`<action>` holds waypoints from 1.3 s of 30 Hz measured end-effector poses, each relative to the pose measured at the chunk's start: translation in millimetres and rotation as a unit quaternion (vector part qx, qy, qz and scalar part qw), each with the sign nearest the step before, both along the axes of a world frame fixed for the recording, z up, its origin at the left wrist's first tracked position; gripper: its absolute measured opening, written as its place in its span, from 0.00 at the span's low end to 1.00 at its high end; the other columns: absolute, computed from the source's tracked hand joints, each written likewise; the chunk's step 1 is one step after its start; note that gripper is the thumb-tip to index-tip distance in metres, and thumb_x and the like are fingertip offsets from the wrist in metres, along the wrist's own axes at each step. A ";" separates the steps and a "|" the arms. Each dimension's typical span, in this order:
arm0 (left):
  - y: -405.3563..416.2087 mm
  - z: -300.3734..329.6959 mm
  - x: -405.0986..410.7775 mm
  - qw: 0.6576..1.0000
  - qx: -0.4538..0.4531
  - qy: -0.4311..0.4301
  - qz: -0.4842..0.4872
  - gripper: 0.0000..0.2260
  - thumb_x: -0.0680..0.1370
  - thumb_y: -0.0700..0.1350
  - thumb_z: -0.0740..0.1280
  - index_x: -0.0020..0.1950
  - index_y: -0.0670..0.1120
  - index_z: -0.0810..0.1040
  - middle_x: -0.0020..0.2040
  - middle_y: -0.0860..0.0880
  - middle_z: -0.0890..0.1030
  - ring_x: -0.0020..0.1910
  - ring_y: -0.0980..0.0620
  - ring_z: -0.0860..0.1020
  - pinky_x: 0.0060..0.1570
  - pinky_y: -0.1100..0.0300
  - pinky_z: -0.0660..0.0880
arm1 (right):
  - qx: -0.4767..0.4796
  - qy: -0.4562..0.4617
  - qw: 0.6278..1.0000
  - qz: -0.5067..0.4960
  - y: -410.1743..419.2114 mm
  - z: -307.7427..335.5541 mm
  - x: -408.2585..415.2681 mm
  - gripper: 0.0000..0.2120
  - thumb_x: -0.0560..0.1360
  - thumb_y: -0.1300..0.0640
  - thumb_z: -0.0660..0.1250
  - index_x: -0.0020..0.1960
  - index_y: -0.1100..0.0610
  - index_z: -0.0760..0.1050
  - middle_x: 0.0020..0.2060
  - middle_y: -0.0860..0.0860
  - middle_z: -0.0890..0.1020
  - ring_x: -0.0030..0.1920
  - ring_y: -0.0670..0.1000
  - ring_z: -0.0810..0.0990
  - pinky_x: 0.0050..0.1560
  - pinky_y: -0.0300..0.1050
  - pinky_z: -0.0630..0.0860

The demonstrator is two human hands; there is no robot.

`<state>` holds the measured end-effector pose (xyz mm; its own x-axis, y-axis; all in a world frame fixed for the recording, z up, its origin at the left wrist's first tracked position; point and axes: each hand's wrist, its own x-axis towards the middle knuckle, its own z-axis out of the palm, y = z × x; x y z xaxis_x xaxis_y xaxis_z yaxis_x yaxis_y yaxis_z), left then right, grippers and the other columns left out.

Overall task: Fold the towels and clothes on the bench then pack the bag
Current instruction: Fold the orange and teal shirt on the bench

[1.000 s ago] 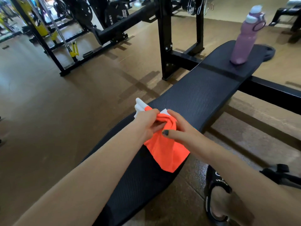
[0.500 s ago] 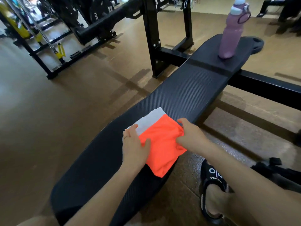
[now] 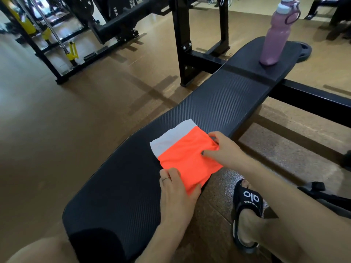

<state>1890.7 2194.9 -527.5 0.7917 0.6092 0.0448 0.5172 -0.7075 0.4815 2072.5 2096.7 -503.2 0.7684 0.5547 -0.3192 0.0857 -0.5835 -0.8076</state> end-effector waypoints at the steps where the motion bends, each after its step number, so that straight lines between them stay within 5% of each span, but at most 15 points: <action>1: -2.4 -3.2 -1.4 1.000 0.004 0.014 0.010 0.22 0.74 0.54 0.73 0.55 0.44 0.66 0.57 0.44 0.66 0.52 0.42 0.72 0.50 0.50 0.75 | 0.000 -0.005 1.000 0.006 0.4 -0.6 -0.2 0.29 0.72 0.55 0.72 0.70 0.51 0.67 0.60 0.46 0.75 0.60 0.48 0.73 0.55 0.46 0.70; 8: -12.7 -1.7 -2.5 0.999 0.038 -0.029 0.002 0.18 0.72 0.35 0.69 0.48 0.48 0.61 0.52 0.46 0.67 0.38 0.44 0.71 0.33 0.49 0.73 | 0.078 -0.023 0.996 -0.025 7.8 -1.6 -3.1 0.24 0.72 0.68 0.65 0.65 0.52 0.74 0.61 0.47 0.79 0.63 0.47 0.76 0.61 0.43 0.70; 13: -21.2 3.9 7.6 0.986 -0.057 0.000 0.158 0.26 0.72 0.61 0.72 0.53 0.50 0.59 0.52 0.51 0.65 0.45 0.46 0.75 0.40 0.51 0.73 | 0.195 0.130 0.968 -0.092 16.4 3.8 -6.4 0.22 0.70 0.71 0.65 0.59 0.51 0.77 0.55 0.51 0.82 0.59 0.53 0.79 0.57 0.48 0.75; 17: -23.1 -1.7 8.8 0.987 -0.042 -0.007 0.153 0.21 0.77 0.51 0.71 0.54 0.48 0.59 0.52 0.49 0.65 0.44 0.43 0.79 0.35 0.54 0.69 | 0.241 0.219 0.940 -0.101 21.7 10.8 -9.3 0.23 0.71 0.72 0.63 0.61 0.53 0.76 0.56 0.53 0.82 0.56 0.54 0.80 0.49 0.47 0.75; 21: -18.1 -18.2 -2.3 0.997 0.069 -0.008 0.043 0.20 0.68 0.34 0.74 0.53 0.44 0.69 0.52 0.44 0.72 0.38 0.44 0.77 0.27 0.54 0.73 | 0.115 0.103 0.984 -0.086 17.7 6.8 -1.9 0.22 0.71 0.69 0.62 0.62 0.53 0.75 0.56 0.52 0.80 0.56 0.54 0.78 0.51 0.47 0.74; 26: 0.1 -18.8 -11.9 0.984 0.142 -0.009 -0.108 0.20 0.63 0.35 0.73 0.51 0.45 0.73 0.46 0.48 0.70 0.37 0.48 0.71 0.29 0.57 0.68 | -0.042 -0.019 0.999 0.002 12.7 0.6 -6.5 0.25 0.74 0.64 0.62 0.71 0.55 0.68 0.60 0.55 0.77 0.55 0.54 0.75 0.50 0.45 0.69; 29: 11.3 -8.8 -17.0 0.992 0.014 -0.036 -0.116 0.13 0.70 0.47 0.69 0.53 0.50 0.73 0.52 0.53 0.67 0.43 0.53 0.71 0.37 0.59 0.70 | -0.085 -0.070 0.993 0.034 13.8 0.0 -11.0 0.26 0.73 0.61 0.63 0.71 0.56 0.64 0.60 0.57 0.74 0.57 0.58 0.75 0.53 0.50 0.72; 32: 25.5 9.1 -4.2 0.971 -0.211 -0.108 0.031 0.15 0.76 0.57 0.67 0.61 0.56 0.69 0.59 0.55 0.65 0.51 0.58 0.72 0.51 0.58 0.73 | -0.138 -0.109 0.983 0.046 14.3 -0.1 -13.6 0.28 0.75 0.55 0.63 0.73 0.55 0.60 0.61 0.58 0.68 0.63 0.62 0.71 0.58 0.54 0.72; 36: 58.4 11.7 32.9 0.925 -0.336 -0.057 0.169 0.27 0.77 0.52 0.70 0.70 0.53 0.59 0.64 0.48 0.67 0.57 0.51 0.72 0.59 0.51 0.73 | -0.148 -0.071 0.986 0.021 19.5 0.3 -12.2 0.34 0.77 0.40 0.61 0.77 0.52 0.56 0.67 0.59 0.65 0.69 0.63 0.66 0.66 0.57 0.68; 39: 60.0 13.2 52.7 0.872 -0.431 -0.098 0.212 0.28 0.76 0.47 0.72 0.70 0.52 0.59 0.58 0.49 0.76 0.54 0.51 0.78 0.51 0.51 0.78 | -0.176 -0.086 0.980 0.038 21.9 -5.8 -16.0 0.35 0.76 0.39 0.65 0.75 0.52 0.57 0.63 0.57 0.63 0.66 0.64 0.67 0.62 0.56 0.69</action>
<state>1943.4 2254.9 -514.3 0.5151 0.7198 -0.4654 0.4927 0.1956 0.8479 2056.5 2118.6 -509.0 0.7885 0.4915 -0.3697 0.2574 -0.8097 -0.5273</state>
